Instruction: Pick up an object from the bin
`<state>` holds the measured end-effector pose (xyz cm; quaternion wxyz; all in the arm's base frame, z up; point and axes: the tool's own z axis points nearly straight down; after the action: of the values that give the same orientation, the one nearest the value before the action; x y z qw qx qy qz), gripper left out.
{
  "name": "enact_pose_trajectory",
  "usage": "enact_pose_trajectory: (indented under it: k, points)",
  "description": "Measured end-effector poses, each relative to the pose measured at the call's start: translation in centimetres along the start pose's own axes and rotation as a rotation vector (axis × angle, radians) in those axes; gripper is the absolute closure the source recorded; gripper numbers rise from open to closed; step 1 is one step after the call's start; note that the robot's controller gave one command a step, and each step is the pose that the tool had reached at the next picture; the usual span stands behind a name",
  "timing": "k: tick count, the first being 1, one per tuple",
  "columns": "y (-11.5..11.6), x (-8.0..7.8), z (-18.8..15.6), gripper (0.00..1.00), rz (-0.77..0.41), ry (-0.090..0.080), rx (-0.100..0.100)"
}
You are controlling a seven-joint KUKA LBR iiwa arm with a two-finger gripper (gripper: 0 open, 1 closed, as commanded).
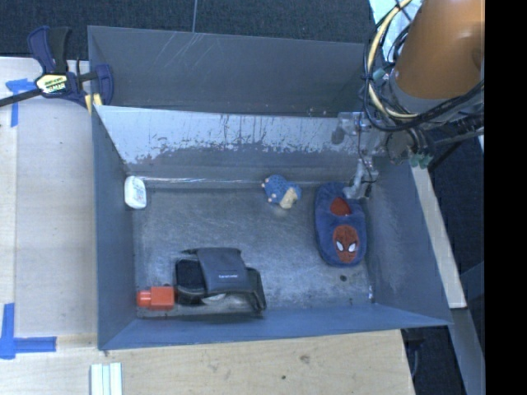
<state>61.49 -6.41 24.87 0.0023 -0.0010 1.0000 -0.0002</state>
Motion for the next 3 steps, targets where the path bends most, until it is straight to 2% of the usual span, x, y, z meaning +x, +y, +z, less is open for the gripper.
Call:
enact_pose_trajectory:
  k: [1,2,3]
  points:
    - [-1.2,0.2,9.4,0.00,-0.016,0.008,-0.001]
    - [-6.3,1.2,17.2,0.00,0.172,0.002,-0.003]
    - [-6.3,0.9,16.7,1.00,0.168,-0.009,0.001]
